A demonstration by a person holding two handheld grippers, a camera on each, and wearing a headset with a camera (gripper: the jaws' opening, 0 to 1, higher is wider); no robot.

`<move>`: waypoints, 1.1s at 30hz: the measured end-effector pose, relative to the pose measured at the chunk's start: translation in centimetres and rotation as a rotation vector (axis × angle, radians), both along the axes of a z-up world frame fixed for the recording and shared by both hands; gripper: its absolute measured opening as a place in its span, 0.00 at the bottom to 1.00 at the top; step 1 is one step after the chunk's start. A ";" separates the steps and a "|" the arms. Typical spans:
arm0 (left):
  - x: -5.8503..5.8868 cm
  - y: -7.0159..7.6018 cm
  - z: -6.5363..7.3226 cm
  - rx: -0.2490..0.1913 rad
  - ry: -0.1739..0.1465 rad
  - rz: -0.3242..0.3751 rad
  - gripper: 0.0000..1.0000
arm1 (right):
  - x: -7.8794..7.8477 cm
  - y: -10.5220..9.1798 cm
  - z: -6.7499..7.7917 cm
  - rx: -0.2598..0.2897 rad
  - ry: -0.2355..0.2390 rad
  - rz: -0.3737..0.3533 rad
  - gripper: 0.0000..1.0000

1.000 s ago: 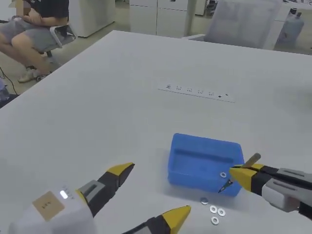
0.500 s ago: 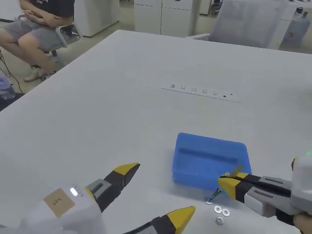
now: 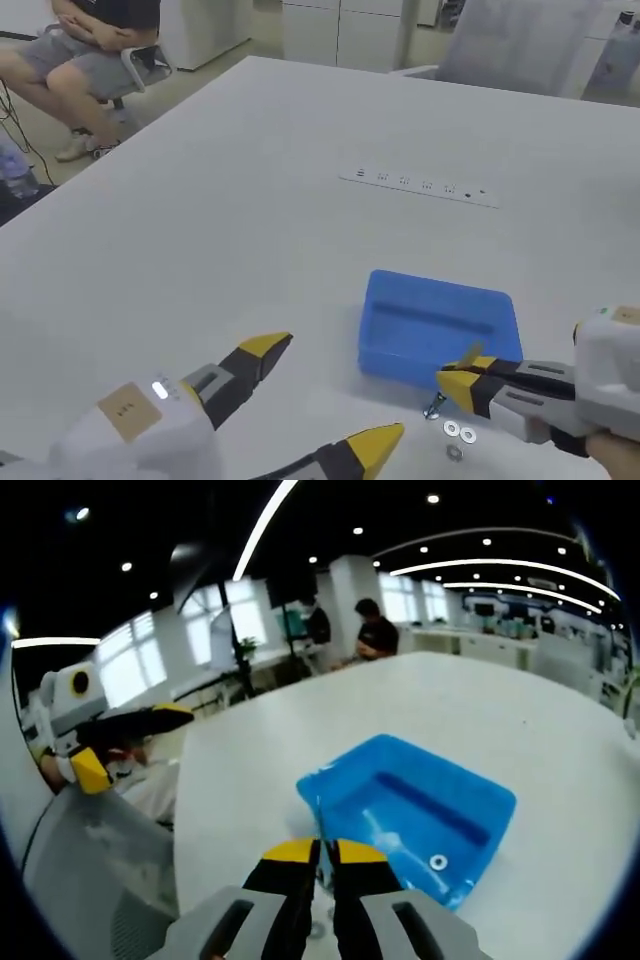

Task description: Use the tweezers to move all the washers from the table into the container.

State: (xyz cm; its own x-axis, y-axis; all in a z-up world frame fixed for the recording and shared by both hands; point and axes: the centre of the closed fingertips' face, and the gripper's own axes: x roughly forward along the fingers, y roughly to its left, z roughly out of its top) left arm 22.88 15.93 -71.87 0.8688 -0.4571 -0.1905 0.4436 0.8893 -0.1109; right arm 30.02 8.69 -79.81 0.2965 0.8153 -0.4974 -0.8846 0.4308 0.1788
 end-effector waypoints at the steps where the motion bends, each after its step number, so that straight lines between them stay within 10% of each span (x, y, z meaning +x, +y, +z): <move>1: 0.0 0.0 0.0 0.000 -0.001 0.001 0.67 | 0.0 0.0 0.0 0.002 0.003 0.001 0.02; 8: 0.0 -0.1 -0.3 0.015 0.007 -0.005 0.66 | -0.4 0.4 -0.2 -0.027 -0.037 0.051 0.03; 15: 0.0 -0.1 -0.4 0.022 0.013 -0.007 0.65 | -0.8 1.3 -0.7 -0.140 -0.177 0.175 0.03; 33: -0.1 0.0 -0.6 0.037 0.018 -0.012 0.64 | 0.1 0.5 -0.5 -0.074 -0.058 0.073 0.01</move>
State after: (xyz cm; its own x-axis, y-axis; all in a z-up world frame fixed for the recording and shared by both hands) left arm 22.81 15.90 -72.47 0.8595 -0.4598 -0.2233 0.4525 0.8876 -0.0861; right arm 30.12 9.18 -80.34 0.2681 0.7973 -0.5409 -0.9219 0.3753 0.0962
